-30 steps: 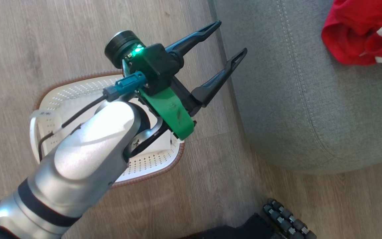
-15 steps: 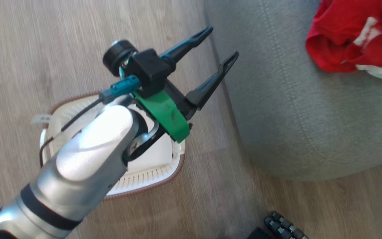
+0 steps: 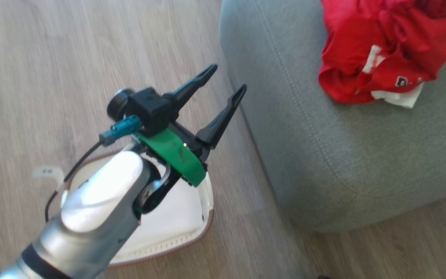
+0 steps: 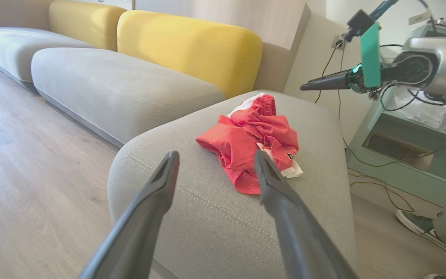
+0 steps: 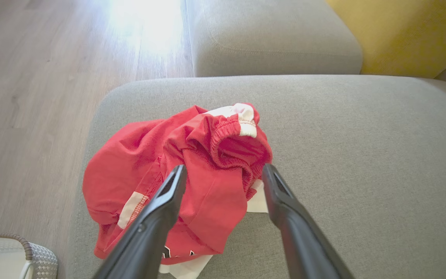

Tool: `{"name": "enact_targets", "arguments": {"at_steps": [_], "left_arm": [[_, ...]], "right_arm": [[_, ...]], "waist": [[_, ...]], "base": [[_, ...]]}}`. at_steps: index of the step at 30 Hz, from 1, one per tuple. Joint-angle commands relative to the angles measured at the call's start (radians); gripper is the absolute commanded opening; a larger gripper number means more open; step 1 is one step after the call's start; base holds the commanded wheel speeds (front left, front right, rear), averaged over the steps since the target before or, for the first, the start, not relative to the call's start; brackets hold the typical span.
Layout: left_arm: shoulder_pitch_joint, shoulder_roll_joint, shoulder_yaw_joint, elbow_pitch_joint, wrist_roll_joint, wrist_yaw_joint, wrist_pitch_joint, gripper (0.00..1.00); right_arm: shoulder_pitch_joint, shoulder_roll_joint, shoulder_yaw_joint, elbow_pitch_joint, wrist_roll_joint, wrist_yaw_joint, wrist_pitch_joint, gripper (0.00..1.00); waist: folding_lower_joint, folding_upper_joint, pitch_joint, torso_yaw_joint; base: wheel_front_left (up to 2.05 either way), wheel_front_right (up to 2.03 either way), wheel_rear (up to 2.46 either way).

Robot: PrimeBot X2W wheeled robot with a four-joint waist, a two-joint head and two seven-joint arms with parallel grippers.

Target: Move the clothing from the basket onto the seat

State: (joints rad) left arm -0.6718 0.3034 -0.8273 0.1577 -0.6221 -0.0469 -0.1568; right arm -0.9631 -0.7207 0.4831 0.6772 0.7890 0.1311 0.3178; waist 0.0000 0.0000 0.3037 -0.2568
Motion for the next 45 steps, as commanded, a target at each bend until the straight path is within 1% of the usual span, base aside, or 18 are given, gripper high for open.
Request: {"name": "enact_targets", "arguments": {"at_steps": [1,5,11,17,21,25,33,39,45], "left_arm": [[-0.003,0.023,0.051,-0.032,-0.011,0.017,-0.015,1.0],[0.028,0.036,0.072,-0.04,-0.028,0.04,-0.028,1.0],[0.058,0.055,0.089,-0.051,-0.04,0.06,-0.035,1.0],[0.104,0.074,0.113,-0.057,-0.061,0.087,-0.05,1.0],[0.142,0.093,0.136,-0.06,-0.074,0.107,-0.06,1.0],[0.182,0.116,0.164,-0.067,-0.088,0.128,-0.071,1.0],[0.265,0.148,0.215,-0.091,-0.111,0.183,-0.085,1.0],[0.357,0.152,0.277,-0.107,-0.112,0.246,-0.099,1.0],[0.442,0.143,0.339,-0.132,-0.085,0.27,-0.104,1.0]], "right_arm": [[0.045,-0.043,-0.011,-0.051,0.021,0.0,-0.024,1.0],[0.093,-0.062,-0.019,-0.122,0.039,0.0,-0.062,1.0],[0.158,-0.096,-0.056,-0.206,0.036,0.0,-0.121,1.0],[0.275,-0.099,-0.17,-0.311,0.024,0.0,-0.248,1.0],[0.379,-0.069,-0.246,-0.381,-0.015,0.0,-0.29,1.0],[0.482,-0.015,-0.33,-0.46,-0.082,0.0,-0.314,1.0],[0.666,0.136,-0.468,-0.614,-0.203,0.0,-0.35,1.0],[0.789,0.266,-0.524,-0.694,-0.289,0.0,-0.375,1.0],[0.886,0.374,-0.542,-0.715,-0.364,0.0,-0.409,1.0]], "waist": [[0.0,0.0,-0.061,0.004],[0.0,0.0,-0.102,0.025],[0.0,0.0,-0.146,0.066],[0.0,0.0,-0.192,0.125],[0.0,0.0,-0.22,0.162],[0.0,0.0,-0.244,0.194],[0.0,0.0,-0.273,0.245],[0.0,0.0,-0.289,0.262],[0.0,0.0,-0.296,0.27]], "base": [[0.0,0.0,0.0],[0.0,0.0,0.0],[0.0,0.0,0.0],[0.0,0.0,0.0],[0.0,0.0,0.0],[0.0,0.0,0.0],[0.0,0.0,0.0],[0.0,0.0,0.0],[0.0,0.0,0.0]]}}
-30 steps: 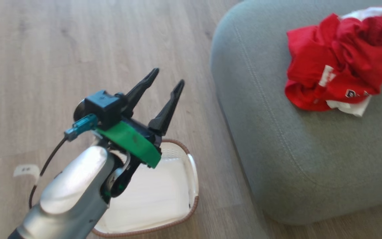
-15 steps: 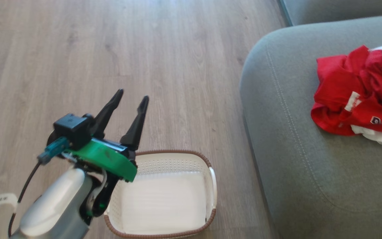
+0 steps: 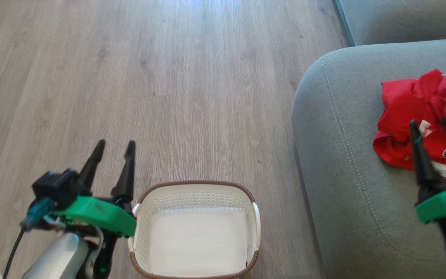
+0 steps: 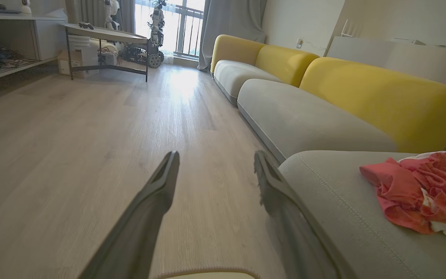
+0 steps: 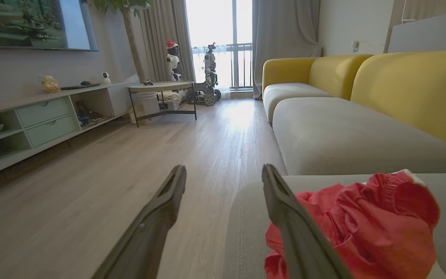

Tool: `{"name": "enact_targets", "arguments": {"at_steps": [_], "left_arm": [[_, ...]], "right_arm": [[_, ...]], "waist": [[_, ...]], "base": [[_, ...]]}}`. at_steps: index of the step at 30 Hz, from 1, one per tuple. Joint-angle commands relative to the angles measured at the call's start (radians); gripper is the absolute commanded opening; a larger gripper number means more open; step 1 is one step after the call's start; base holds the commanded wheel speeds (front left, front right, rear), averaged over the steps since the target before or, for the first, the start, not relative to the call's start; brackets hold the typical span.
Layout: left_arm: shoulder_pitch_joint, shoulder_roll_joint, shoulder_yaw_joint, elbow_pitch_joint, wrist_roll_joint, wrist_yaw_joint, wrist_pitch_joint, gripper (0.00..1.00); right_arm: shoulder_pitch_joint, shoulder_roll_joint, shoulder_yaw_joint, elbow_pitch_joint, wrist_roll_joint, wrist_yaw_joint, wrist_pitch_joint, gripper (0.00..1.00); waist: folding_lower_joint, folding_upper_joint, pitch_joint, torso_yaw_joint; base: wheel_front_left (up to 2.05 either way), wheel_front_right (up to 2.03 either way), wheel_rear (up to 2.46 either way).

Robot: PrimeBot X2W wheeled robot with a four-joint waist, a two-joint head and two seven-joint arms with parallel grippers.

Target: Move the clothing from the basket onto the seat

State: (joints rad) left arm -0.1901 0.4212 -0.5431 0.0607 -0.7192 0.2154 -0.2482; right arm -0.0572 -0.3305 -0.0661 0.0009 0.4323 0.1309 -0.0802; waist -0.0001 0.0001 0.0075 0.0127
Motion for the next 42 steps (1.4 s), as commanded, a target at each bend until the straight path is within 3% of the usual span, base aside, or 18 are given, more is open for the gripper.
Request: {"name": "enact_targets", "arguments": {"at_steps": [1,10,18,32,42], "left_arm": [[-0.027,0.023,0.068,-0.042,0.024,0.013,-0.013,1.0],[0.088,-0.021,0.193,-0.086,0.147,0.024,-0.013,1.0],[0.168,-0.093,0.288,-0.083,0.25,-0.031,-0.013,1.0],[0.19,-0.17,0.375,-0.059,0.324,-0.107,-0.013,1.0],[0.195,-0.194,0.397,-0.025,0.358,-0.15,-0.014,1.0]], "right_arm": [[-0.007,-0.006,0.009,-0.038,-0.014,0.0,-0.023,1.0],[0.063,0.089,0.038,-0.019,-0.064,0.0,-0.109,1.0],[0.085,0.142,0.059,0.003,-0.099,0.0,-0.166,1.0],[0.085,0.138,0.074,0.01,-0.1,0.0,-0.178,1.0],[0.074,0.138,0.085,0.015,-0.095,0.0,-0.18,1.0]], "waist": [[0.0001,-0.0001,-0.001,0.001],[0.0001,-0.0001,-0.007,0.0],[0.0001,-0.0001,-0.005,-0.001],[0.0001,-0.0001,-0.004,-0.002],[0.0001,-0.0001,0.003,-0.009]], "base": [[0.0,0.0,0.0],[0.0,0.0,0.0],[0.0,0.0,0.0],[0.0,0.0,0.0],[0.0,0.0,0.0]]}}
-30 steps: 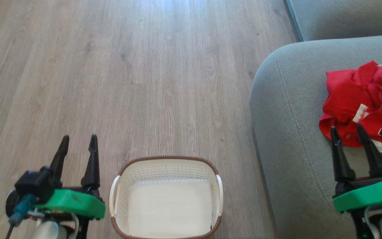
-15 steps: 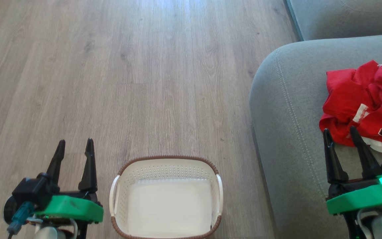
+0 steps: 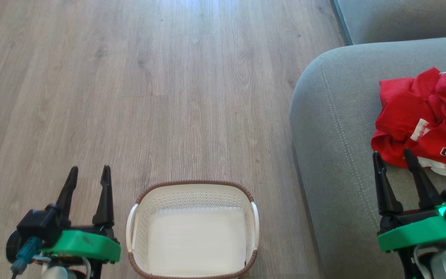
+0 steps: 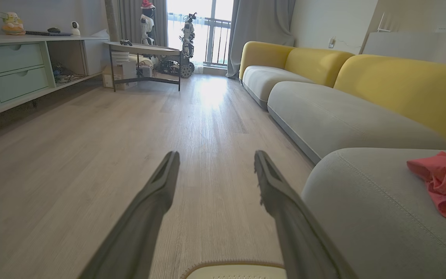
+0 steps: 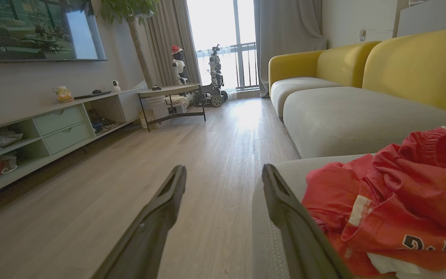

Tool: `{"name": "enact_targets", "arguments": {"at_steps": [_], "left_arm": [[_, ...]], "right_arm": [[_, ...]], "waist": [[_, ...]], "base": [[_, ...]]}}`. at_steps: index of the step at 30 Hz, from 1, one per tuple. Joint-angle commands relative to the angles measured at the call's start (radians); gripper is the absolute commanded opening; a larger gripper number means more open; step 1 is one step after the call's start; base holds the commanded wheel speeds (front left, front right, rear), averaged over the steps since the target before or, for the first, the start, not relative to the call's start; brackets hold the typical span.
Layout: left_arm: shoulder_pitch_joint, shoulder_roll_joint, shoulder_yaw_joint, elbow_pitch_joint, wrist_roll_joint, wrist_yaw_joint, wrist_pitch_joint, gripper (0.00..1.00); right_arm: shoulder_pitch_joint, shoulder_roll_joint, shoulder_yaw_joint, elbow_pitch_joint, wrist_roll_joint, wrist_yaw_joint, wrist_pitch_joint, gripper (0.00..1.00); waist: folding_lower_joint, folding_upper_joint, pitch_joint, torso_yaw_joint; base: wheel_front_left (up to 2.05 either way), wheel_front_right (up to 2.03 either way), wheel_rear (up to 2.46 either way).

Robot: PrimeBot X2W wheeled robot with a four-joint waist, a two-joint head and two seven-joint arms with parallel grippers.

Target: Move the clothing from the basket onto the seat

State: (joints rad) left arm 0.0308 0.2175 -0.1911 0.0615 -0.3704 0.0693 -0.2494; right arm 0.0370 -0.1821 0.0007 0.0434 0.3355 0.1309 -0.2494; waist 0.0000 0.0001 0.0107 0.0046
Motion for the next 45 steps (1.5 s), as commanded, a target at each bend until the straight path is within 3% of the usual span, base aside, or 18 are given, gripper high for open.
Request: {"name": "enact_targets", "arguments": {"at_steps": [1,5,6,9,45], "left_arm": [[-0.027,0.008,0.048,-0.022,0.013,-0.006,-0.012,1.0],[-0.027,0.001,0.058,-0.007,0.027,-0.018,-0.012,1.0],[0.0,-0.005,0.01,0.023,0.016,-0.017,0.001,0.0],[0.011,-0.015,0.002,0.073,0.013,-0.017,0.004,0.0],[-0.031,-0.057,0.086,0.105,-0.339,-0.068,0.104,0.0]], "right_arm": [[-0.021,-0.01,0.02,-0.026,0.002,0.0,-0.011,1.0],[-0.026,-0.008,0.022,-0.022,0.003,0.0,-0.012,1.0],[-0.001,0.001,0.003,0.011,0.001,0.0,-0.003,0.0],[0.011,0.006,0.01,0.063,0.003,0.0,-0.001,0.0],[-0.032,0.032,-0.012,0.101,0.37,0.0,0.091,0.0]], "waist": [[0.0,-0.0001,0.001,-0.003],[0.0,-0.0001,0.003,-0.009],[0.0,-0.0001,0.003,-0.009],[0.0,-0.0001,0.003,-0.009],[0.0,-0.0001,0.0,-0.008]], "base": [[0.0,0.0,0.0],[0.0,0.0,0.0],[0.0,0.0,0.0],[0.0,0.0,0.0],[0.0,0.0,0.0]]}}
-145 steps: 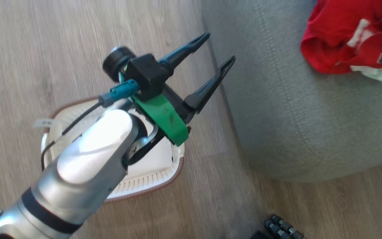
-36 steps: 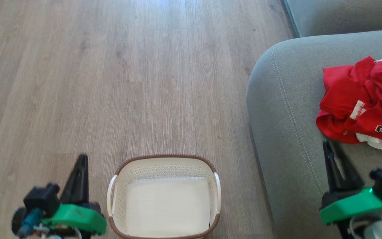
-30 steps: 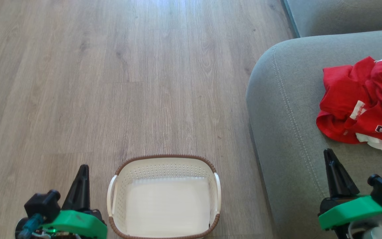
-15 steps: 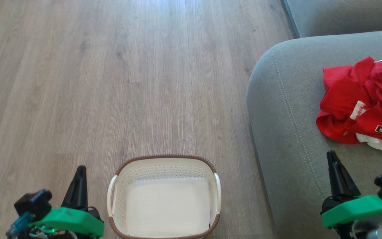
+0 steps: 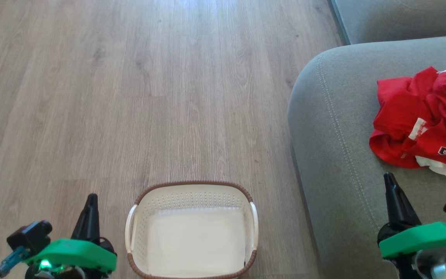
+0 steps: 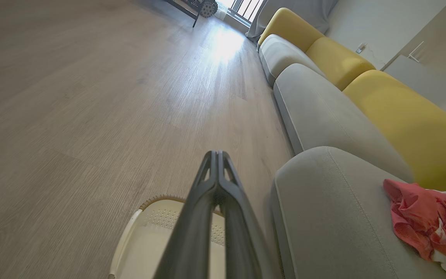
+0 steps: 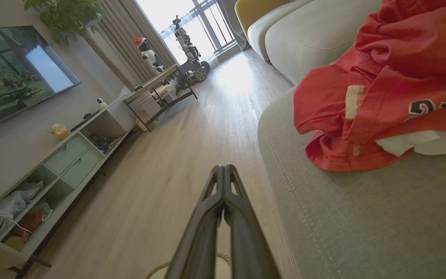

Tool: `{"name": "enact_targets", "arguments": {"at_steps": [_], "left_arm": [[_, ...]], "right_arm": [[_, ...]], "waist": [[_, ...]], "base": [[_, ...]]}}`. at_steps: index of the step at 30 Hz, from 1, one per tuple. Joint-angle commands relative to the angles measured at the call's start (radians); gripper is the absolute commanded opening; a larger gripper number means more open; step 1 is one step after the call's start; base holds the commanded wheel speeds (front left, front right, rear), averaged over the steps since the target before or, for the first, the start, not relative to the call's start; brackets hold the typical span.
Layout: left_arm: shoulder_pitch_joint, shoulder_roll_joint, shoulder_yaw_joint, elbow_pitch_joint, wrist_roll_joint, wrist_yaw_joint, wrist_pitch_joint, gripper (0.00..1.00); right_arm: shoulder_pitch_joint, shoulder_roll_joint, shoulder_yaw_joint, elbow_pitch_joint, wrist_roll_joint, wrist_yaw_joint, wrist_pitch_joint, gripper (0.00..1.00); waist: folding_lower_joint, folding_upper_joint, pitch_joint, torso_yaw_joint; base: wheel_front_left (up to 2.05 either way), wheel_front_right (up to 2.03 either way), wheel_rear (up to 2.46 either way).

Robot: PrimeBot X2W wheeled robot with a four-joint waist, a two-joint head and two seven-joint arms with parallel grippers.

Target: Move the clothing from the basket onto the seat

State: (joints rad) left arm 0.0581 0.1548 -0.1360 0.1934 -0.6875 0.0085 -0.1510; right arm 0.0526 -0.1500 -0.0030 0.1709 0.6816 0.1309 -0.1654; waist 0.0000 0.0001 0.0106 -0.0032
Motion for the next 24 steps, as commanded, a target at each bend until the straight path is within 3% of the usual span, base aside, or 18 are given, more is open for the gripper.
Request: {"name": "enact_targets", "arguments": {"at_steps": [1,24], "left_arm": [[-0.06,0.005,0.034,-0.026,-0.032,-0.009,0.008,0.0],[-0.086,-0.022,0.087,-0.007,-0.252,-0.041,0.071,0.0]], "right_arm": [[-0.049,0.001,-0.009,-0.025,0.034,0.0,0.009,0.0],[-0.076,0.02,-0.028,-0.001,0.261,0.0,0.071,0.0]], "waist": [[0.0,-0.0001,0.0,0.0],[0.0,-0.0001,-0.002,0.001]], "base": [[0.0,0.0,0.0],[0.0,0.0,0.0]]}}
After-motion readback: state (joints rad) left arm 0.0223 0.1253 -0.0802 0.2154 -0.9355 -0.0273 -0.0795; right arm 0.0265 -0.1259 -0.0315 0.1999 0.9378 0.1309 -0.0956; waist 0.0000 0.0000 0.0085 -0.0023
